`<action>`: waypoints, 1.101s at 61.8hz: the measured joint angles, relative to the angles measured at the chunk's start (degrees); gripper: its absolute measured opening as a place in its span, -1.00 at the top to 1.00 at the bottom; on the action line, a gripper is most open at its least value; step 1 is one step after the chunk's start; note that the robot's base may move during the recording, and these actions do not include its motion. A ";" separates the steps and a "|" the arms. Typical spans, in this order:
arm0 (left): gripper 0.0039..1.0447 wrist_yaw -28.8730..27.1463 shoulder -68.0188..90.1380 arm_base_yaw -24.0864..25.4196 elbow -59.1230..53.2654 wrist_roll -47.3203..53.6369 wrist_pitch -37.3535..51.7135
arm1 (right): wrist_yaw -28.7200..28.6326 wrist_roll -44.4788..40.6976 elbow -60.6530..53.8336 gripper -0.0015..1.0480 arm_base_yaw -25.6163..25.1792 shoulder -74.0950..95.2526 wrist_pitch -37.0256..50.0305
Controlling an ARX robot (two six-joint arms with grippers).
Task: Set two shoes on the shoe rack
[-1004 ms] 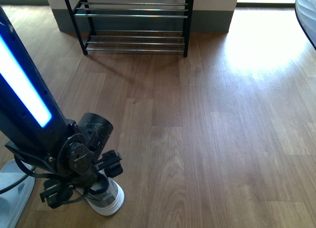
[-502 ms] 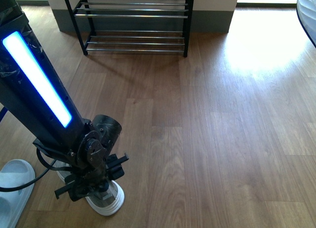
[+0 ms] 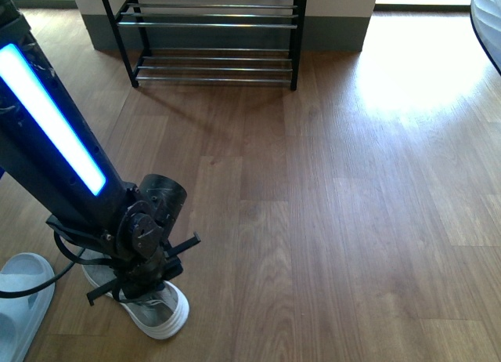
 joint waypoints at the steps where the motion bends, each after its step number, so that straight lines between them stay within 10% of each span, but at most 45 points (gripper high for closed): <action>1: 0.97 -0.39 -0.68 0.11 -0.66 0.55 0.48 | 0.00 0.00 0.00 0.97 0.00 0.00 0.00; 18: 0.97 -6.38 -28.72 -1.64 -20.85 17.53 11.61 | -0.02 0.00 0.00 0.97 0.00 0.00 0.00; 37: 0.97 -16.63 -68.02 -13.90 -36.30 40.50 0.98 | -0.02 0.02 0.00 0.97 0.00 0.00 0.00; 47: 0.97 -25.88 -83.54 -18.69 -36.57 43.12 -8.31 | 0.00 0.00 0.00 0.97 0.00 0.00 0.00; 68: 0.97 -25.64 -85.61 -19.37 -37.51 43.50 -9.07 | -0.02 0.02 -0.02 0.97 0.00 -0.02 0.00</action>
